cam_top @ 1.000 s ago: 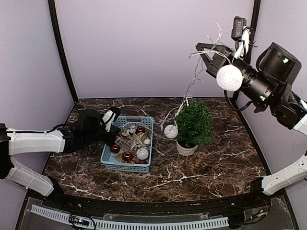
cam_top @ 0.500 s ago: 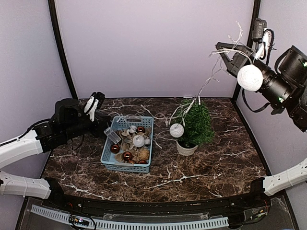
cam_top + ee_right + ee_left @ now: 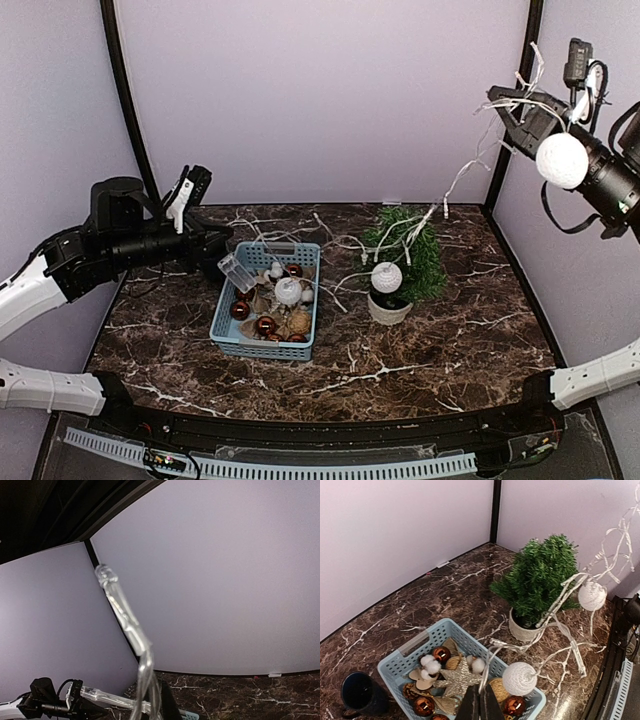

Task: Decorate the small christmas tree

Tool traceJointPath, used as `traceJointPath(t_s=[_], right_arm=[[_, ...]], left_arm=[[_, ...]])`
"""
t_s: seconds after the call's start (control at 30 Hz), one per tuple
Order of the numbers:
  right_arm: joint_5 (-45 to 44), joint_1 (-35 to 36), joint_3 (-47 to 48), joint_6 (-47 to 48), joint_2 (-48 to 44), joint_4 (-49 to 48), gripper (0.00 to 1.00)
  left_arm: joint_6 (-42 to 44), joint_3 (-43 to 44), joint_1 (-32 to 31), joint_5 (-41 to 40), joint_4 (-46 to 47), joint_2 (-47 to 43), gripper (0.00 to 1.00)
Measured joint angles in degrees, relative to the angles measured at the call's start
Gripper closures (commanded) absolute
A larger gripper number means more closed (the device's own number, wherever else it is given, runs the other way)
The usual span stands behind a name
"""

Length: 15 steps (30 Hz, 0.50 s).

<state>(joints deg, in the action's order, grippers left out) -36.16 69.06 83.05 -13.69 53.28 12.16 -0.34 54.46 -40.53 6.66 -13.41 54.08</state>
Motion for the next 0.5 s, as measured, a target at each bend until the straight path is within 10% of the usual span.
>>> traceJointPath(t_s=[0.5], right_arm=[[-12.79, 0.00, -19.21, -24.83, -4.83, 18.97, 1.00]], left_arm=[[-3.28, 5.99, -20.22, -2.84, -0.26, 12.33, 1.00]])
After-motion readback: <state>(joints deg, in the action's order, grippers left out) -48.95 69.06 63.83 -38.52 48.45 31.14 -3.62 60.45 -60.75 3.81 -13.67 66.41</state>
